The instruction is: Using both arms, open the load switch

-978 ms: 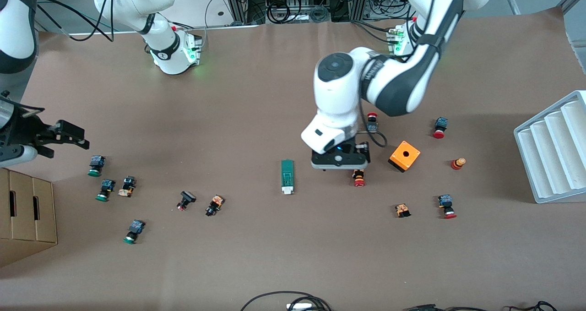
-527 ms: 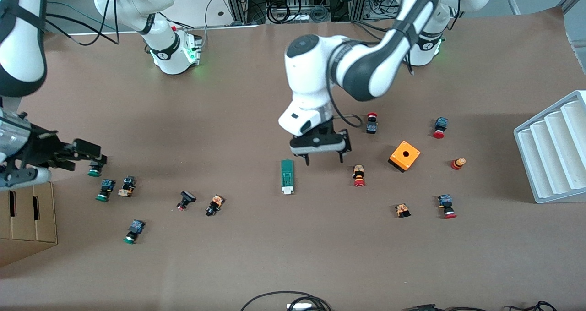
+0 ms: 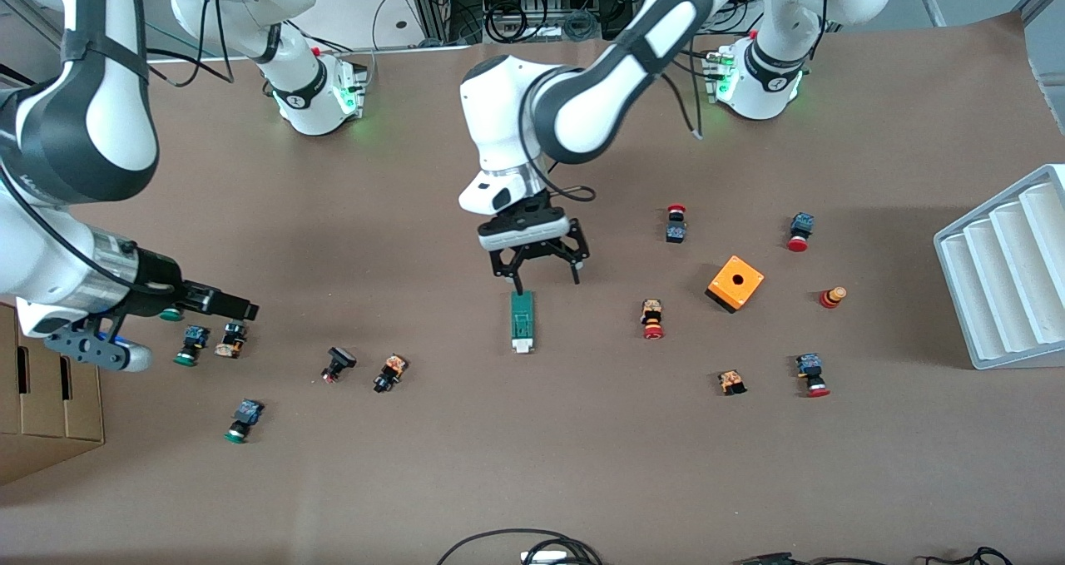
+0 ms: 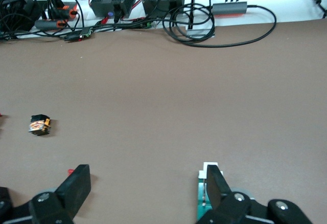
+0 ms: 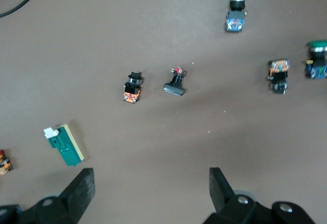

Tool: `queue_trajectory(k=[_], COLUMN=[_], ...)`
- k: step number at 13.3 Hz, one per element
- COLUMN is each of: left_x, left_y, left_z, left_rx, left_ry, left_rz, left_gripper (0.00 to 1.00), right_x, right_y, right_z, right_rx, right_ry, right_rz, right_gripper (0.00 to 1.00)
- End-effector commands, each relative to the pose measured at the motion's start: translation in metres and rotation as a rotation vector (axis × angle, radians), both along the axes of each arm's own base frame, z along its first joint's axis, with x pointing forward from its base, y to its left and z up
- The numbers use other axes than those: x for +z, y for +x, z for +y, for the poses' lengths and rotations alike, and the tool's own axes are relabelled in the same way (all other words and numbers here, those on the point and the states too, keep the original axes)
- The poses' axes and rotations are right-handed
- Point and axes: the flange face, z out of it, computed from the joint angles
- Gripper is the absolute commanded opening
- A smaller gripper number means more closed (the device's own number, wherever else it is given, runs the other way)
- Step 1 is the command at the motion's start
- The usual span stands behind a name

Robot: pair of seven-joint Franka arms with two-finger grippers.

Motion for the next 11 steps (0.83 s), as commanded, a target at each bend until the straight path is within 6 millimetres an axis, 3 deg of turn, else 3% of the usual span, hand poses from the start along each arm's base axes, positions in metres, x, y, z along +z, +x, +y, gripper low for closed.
queue_trajectory(k=[1, 6, 8, 11], left_x=[-0.023, -0.061, -0.082, -0.112], left_y=[-0.013, -0.030, -0.040, -0.065], left_z=[-0.020, -0.036, -0.044, -0.058], left_rx=[0.001, -0.002, 0.014, 0.004], left_ry=[-0.034, -0.068, -0.115, -0.185], left_rz=[-0.091, -0.178, -0.238, -0.306], left_gripper=[1.00, 1.00, 1.00, 1.00], right_x=[-0.001, -0.011, -0.014, -0.034], right_y=[0.007, 0.002, -0.003, -0.006], right_z=[0.018, 0.084, 0.093, 0.109], right_rx=[-0.124, -0.469, -0.572, -0.566], right_ry=[-0.006, -0.074, -0.100, -0.134], right_rz=[0.049, 0.140, 0.187, 0.231], right_gripper=[1.00, 1.00, 1.00, 1.00])
